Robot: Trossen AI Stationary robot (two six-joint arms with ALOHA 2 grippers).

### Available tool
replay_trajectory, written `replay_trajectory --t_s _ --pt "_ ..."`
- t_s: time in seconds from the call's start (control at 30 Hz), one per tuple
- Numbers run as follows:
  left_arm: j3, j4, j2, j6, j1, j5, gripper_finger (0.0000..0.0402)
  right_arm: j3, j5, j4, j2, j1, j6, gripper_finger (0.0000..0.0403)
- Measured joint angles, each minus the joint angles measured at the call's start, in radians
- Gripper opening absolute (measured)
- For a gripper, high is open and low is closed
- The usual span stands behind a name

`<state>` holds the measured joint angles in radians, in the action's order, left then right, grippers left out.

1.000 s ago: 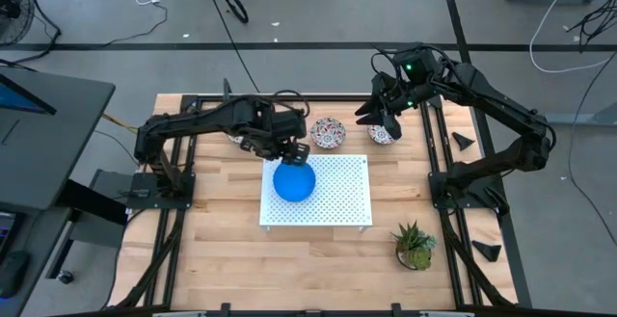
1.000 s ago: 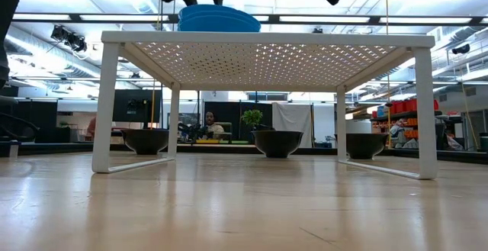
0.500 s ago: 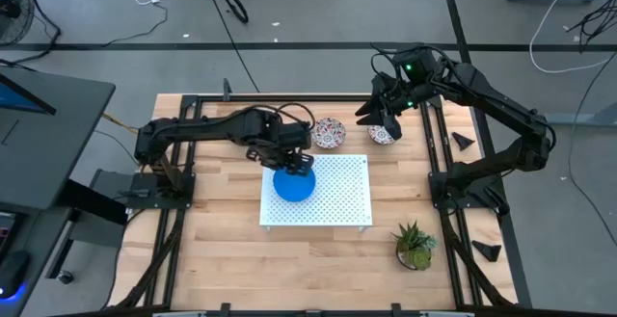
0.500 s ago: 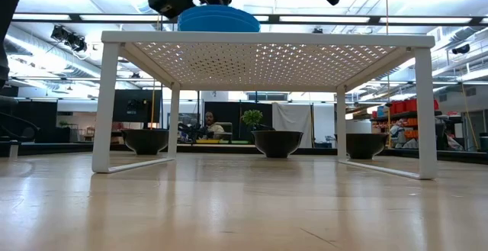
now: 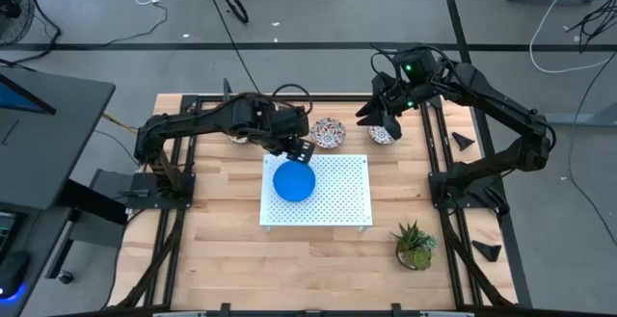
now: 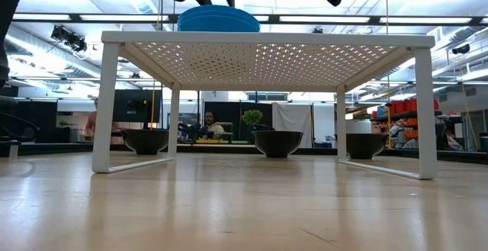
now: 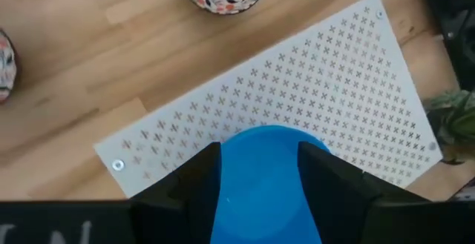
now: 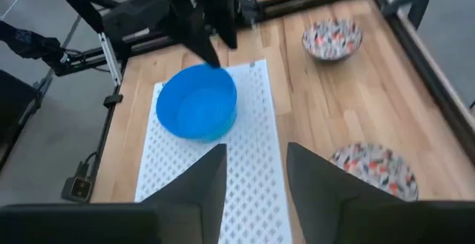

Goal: Pick & Place Mini bowls
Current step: Put the left orange patterned bowl on the shelf

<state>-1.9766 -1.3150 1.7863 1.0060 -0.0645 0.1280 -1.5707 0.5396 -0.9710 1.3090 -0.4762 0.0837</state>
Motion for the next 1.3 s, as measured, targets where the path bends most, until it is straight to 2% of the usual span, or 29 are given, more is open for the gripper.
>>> replay_trajectory --t_s 0.13,0.4,0.53,0.77,0.93,1.3 --pt "0.0 -0.005 0.0 -0.122 -0.007 -0.004 0.0183 0.0 -0.013 -0.052 0.0 0.0 -0.027 0.0172" --pt "0.0 -0.043 0.0 -0.493 -0.006 -0.099 0.0183 0.0 -0.201 -0.217 0.0 0.0 0.006 0.0266" --pt "0.001 -0.129 0.0 -0.633 -0.007 -0.099 0.0183 0.0 -0.209 -0.228 0.0 0.0 0.026 0.0292" --pt "0.001 -0.238 0.0 -0.812 -0.022 -0.099 0.0183 0.0 -0.209 -0.227 0.0 0.0 -0.024 0.0302" --pt "0.002 -0.255 -0.007 -0.898 -0.051 -0.145 0.0183 0.0 -0.209 -0.227 0.0 0.0 -0.024 0.0302" --pt "0.061 -0.255 -0.131 -0.948 -0.25 -0.156 0.0183 0.0 -0.209 -0.226 0.0 0.0 -0.052 0.0302"
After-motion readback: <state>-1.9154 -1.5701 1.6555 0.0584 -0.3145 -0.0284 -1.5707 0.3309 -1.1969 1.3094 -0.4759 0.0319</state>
